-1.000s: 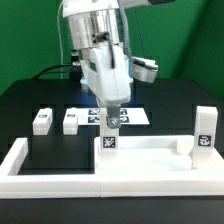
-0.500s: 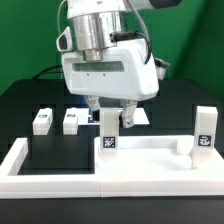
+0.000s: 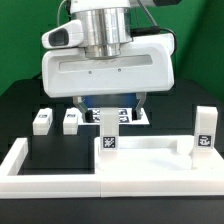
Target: Assemble desk
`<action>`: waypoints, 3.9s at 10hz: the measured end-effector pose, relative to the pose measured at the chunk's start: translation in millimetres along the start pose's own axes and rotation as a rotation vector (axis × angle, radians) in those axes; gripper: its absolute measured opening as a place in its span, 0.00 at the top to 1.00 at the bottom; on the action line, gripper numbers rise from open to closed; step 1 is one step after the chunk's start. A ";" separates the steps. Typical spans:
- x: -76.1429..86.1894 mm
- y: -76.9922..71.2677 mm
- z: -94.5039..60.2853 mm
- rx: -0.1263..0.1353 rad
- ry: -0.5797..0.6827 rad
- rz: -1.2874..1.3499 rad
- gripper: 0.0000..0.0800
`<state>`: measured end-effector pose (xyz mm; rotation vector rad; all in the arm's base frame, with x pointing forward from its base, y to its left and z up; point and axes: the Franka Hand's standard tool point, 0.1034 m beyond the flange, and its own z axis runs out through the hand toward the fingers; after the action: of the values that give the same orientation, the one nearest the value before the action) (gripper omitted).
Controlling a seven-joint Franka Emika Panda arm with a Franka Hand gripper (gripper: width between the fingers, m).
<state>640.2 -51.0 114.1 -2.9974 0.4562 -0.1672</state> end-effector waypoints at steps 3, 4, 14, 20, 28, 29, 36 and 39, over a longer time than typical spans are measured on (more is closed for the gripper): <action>0.6 2.3 -0.2 -0.002 0.002 0.101 0.54; 1.0 4.6 -0.3 -0.004 0.002 0.190 0.62; -1.1 9.1 -2.3 0.073 -0.101 1.425 0.63; -2.8 7.4 -1.6 0.053 -0.104 1.603 0.55; -15.7 -53.4 -44.3 0.110 -0.126 1.528 0.19; -16.0 -51.4 -42.4 0.107 -0.127 1.531 0.19; -93.2 -60.6 -1.9 0.008 -0.176 1.482 0.19; -96.2 -57.8 2.1 0.000 -0.174 1.485 0.19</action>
Offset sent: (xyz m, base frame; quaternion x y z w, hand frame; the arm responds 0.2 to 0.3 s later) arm 0.0000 0.0000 0.0000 0.0000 0.0000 0.1938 0.9810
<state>565.9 33.0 110.1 -1.8645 2.2970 0.2181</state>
